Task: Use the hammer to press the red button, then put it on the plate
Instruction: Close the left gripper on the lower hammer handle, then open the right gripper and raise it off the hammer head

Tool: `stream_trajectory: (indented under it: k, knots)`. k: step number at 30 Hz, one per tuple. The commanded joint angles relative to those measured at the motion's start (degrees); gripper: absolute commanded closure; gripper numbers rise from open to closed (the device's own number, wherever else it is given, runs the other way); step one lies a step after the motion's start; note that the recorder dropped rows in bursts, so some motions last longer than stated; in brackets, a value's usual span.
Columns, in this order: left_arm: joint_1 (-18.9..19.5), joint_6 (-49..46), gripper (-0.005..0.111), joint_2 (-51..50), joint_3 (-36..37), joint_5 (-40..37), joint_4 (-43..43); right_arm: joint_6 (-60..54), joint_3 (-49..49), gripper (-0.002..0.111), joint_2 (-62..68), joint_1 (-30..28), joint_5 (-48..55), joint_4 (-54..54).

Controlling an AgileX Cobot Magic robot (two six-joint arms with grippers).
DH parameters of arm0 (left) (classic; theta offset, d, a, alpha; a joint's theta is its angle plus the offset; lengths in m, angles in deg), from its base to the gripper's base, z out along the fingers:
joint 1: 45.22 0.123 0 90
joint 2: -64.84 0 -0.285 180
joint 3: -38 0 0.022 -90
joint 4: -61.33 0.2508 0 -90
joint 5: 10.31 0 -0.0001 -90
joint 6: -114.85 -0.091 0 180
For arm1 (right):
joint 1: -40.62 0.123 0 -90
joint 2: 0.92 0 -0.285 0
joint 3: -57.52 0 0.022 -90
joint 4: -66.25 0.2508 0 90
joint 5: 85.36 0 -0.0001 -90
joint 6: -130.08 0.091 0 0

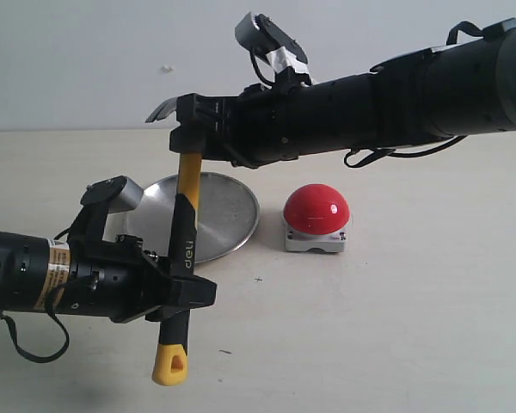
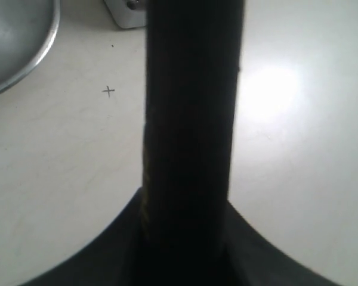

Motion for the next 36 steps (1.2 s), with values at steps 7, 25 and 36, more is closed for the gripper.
stream_trajectory:
  k: [7, 25, 36]
  knots:
    - [-0.3, -0.6, 0.107, 0.0, -0.3, 0.0, -0.4, 3.6, -1.0, 0.051, -0.6, 0.0, 0.8, 1.8]
    - [0.2, -1.0, 0.107, 0.0, -0.3, 0.0, -0.6, 26.3, -1.0, 0.058, -9.8, 0.0, -1.9, -33.0]
    - [0.2, -1.4, 0.107, 2.4, -0.3, 0.5, -0.4, 34.4, 3.5, 0.097, -27.6, 0.0, -4.8, -46.5]
